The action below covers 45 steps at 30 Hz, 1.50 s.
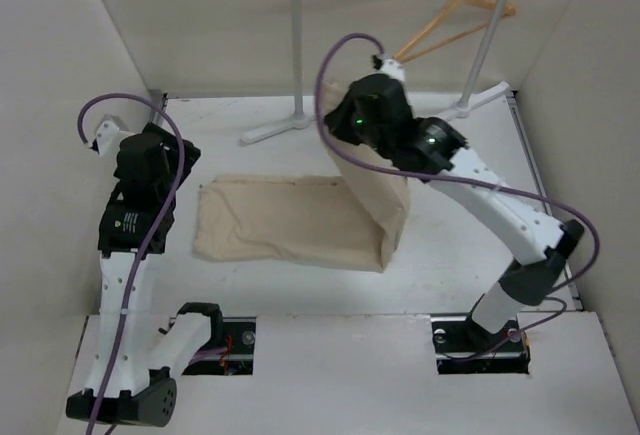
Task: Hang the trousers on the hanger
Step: Fold the trousers at the center of the board.
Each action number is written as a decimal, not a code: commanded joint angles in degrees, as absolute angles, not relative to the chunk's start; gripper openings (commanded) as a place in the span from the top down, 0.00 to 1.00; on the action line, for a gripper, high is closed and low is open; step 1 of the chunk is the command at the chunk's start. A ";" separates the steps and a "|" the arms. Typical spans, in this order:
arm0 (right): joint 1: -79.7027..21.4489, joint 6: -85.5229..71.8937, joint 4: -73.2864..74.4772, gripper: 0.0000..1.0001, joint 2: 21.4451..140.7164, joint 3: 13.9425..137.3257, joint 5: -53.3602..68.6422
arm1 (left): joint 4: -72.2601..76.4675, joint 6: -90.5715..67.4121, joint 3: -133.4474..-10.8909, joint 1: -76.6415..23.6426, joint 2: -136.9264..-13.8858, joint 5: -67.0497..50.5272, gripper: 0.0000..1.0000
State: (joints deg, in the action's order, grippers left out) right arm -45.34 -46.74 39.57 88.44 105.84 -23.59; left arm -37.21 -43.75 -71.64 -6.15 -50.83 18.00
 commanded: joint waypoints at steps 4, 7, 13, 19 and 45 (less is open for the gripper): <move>-57.77 -47.72 38.06 0.84 103.69 123.38 -21.01 | -38.05 -42.80 -73.65 3.81 -49.22 16.18 0.39; -62.25 -48.51 36.83 0.80 111.94 129.80 -17.25 | -38.41 -42.72 -74.18 8.73 -49.04 14.42 0.39; -66.93 -51.50 33.05 0.34 122.70 128.70 -7.73 | -38.94 -41.84 -73.30 11.47 -49.39 15.82 0.38; -57.81 -50.01 23.83 0.31 105.67 105.60 -5.10 | -37.97 -40.96 -70.76 10.77 -50.88 15.65 0.38; -39.60 -52.91 6.68 0.86 78.93 33.93 4.40 | -8.18 -43.07 -36.56 -1.98 -74.44 10.81 0.53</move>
State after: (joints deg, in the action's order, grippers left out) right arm -40.40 -50.59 12.32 79.61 36.05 3.70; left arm -13.74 -43.35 -37.39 -3.86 -74.22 10.52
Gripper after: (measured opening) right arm 0.144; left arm 0.466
